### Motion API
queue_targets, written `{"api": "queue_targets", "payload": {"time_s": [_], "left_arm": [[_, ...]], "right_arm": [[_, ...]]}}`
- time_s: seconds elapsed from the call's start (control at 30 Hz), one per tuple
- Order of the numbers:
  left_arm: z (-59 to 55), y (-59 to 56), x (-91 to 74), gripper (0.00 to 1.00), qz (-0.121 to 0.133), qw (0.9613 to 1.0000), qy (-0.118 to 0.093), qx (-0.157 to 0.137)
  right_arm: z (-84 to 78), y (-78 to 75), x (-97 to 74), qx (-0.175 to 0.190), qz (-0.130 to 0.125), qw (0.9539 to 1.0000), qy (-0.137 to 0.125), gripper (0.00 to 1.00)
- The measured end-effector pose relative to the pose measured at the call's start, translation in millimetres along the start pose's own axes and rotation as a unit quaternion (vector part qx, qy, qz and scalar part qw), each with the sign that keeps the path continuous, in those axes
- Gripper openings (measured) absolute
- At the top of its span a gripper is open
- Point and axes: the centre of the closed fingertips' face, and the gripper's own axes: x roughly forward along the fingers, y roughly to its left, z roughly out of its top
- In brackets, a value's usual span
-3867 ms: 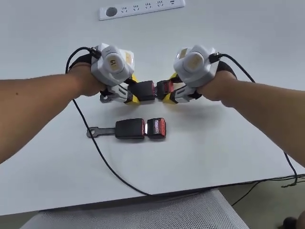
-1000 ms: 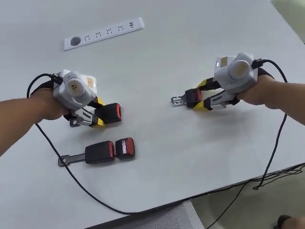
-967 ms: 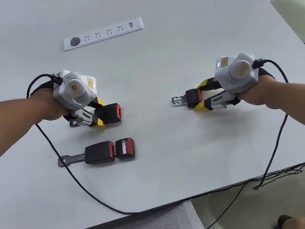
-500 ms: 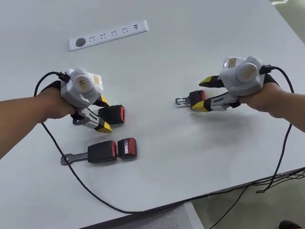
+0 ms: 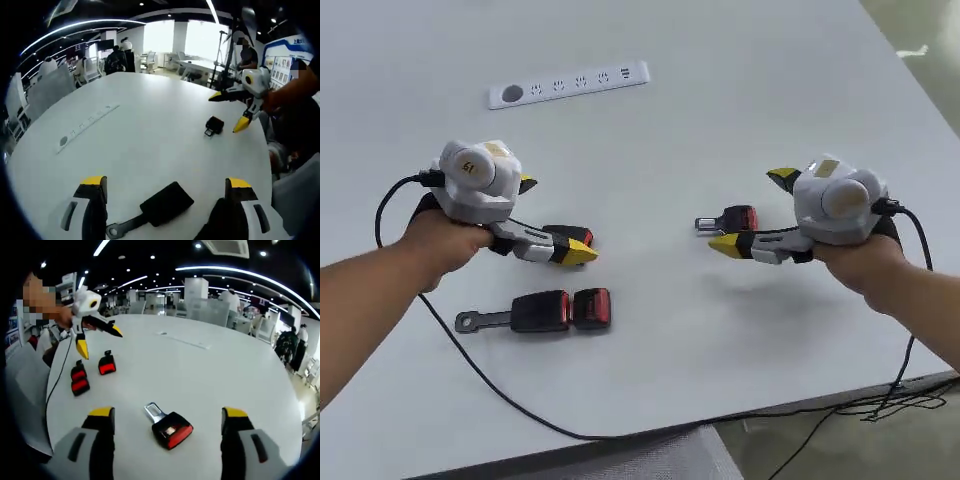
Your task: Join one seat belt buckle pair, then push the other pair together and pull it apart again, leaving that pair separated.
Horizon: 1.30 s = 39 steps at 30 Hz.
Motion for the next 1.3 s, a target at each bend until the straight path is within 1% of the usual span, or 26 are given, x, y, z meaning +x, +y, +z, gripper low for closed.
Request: {"api": "queue_targets", "payload": {"time_s": [0.03,0.07,0.1,0.13,0.2,0.23,0.27,0.33,0.4,0.53,0.57,0.6,0.63,0.67,0.73,0.8,0.83,0.9,0.93,0.97,1.03,1.07,1.13,1.2,1.27,1.3], "left_arm": [[-2.8,-2.8,-5.2,1.0,0.0,0.9997,-0.008,-0.023],[-5.4,-3.3,-8.9,1.0,0.003,0.9995,-0.011,-0.03],[-8.6,-3.6,-15.5,1.0,0.009,0.9994,-0.016,-0.03],[-8.7,-4.3,-17.9,1.0,0.009,0.9993,-0.02,-0.031],[-10.1,-6.8,-29.2,1.0,0.011,0.9987,-0.035,-0.036],[-10.6,-6.4,-36.4,1.0,0.017,0.9982,-0.043,-0.037],[-9.4,-7.3,-40.7,1.0,0.018,0.9979,-0.049,-0.039],[-6.7,-11.8,-52.8,1.0,0.018,0.9973,-0.065,-0.03],[-9.1,-15.3,-64.6,1.0,0.018,0.9976,-0.065,-0.015],[-15.1,-16.0,-88.5,1.0,0.022,0.9973,-0.068,-0.016],[-17.1,-14.8,-93.7,1.0,0.028,0.9969,-0.069,-0.024],[-23.1,-13.8,-100.6,1.0,0.032,0.9966,-0.062,-0.043],[-25.1,-14.0,-104.6,1.0,0.031,0.9965,-0.066,-0.042],[-28.7,-14.6,-112.3,1.0,0.036,0.996,-0.072,-0.039],[-33.9,-15.8,-121.4,1.0,0.036,0.9956,-0.078,-0.038],[-42.5,-16.4,-130.5,1.0,0.039,0.9948,-0.078,-0.053],[-49.1,-15.0,-135.2,1.0,0.044,0.9946,-0.075,-0.057],[-56.6,-14.5,-142.4,1.0,0.052,0.9936,-0.074,-0.068],[-59.9,-14.4,-148.4,1.0,0.059,0.9924,-0.079,-0.074],[-61.9,-14.4,-151.6,1.0,0.062,0.9919,-0.082,-0.075],[-70.0,-14.3,-161.0,1.0,0.073,0.9912,-0.081,-0.076],[-75.2,-14.2,-167.2,1.0,0.077,0.9903,-0.081,-0.082],[-81.3,-13.6,-177.2,1.0,0.086,0.9889,-0.085,-0.086],[-85.7,-13.2,-183.6,1.0,0.091,0.988,-0.086,-0.091],[-91.2,-13.1,-189.5,1.0,0.095,0.9875,-0.087,-0.09],[-93.4,-12.8,-191.5,1.0,0.099,0.9875,-0.084,-0.089]], "right_arm": [[2.0,4.0,-2.2,0.0,-0.005,1.0,-0.004,0.9],[4.1,7.2,-3.1,0.003,-0.007,0.9999,-0.007,0.91],[6.0,10.2,-4.5,0.007,-0.012,0.9998,-0.011,0.92],[8.6,16.2,-6.7,0.01,-0.018,0.9997,-0.012,0.94],[13.9,23.6,-10.0,0.002,-0.036,0.9992,-0.02,0.98],[16.3,26.3,-11.6,0.005,-0.043,0.9988,-0.023,1.0],[16.7,32.2,-12.3,0.009,-0.038,0.999,-0.019,1.0],[20.6,42.4,-15.2,0.009,-0.044,0.9988,-0.019,1.0],[24.2,52.3,-18.5,0.01,-0.045,0.9987,-0.022,1.0],[30.9,64.8,-27.6,0.004,-0.054,0.9981,-0.028,1.0],[31.2,67.2,-29.4,0.003,-0.056,0.998,-0.028,1.0],[30.9,70.4,-31.7,0.003,-0.056,0.9981,-0.027,1.0],[31.0,72.5,-33.5,0.004,-0.056,0.998,-0.028,1.0],[31.7,75.0,-35.5,0.003,-0.056,0.9979,-0.03,1.0],[32.7,80.2,-39.1,-0.003,-0.056,0.9979,-0.032,1.0],[34.3,83.8,-42.0,-0.001,-0.056,0.9978,-0.037,1.0],[34.7,84.9,-43.1,0.003,-0.058,0.9976,-0.038,1.0],[35.5,86.7,-43.8,0.007,-0.06,0.9973,-0.041,1.0],[35.7,89.1,-43.4,0.009,-0.058,0.9974,-0.042,1.0],[36.0,91.5,-43.4,0.008,-0.056,0.9975,-0.042,1.0],[37.0,96.2,-43.6,-0.002,-0.051,0.9978,-0.042,1.0],[37.8,98.6,-44.1,-0.001,-0.048,0.9978,-0.045,1.0],[37.6,100.7,-44.9,0.001,-0.047,0.9978,-0.046,1.0],[35.3,100.2,-43.5,0.003,-0.043,0.9978,-0.05,1.0],[31.0,104.6,-44.1,0.002,-0.04,0.9981,-0.047,1.0],[29.5,105.9,-44.7,0.002,-0.039,0.9982,-0.046,1.0]]}}
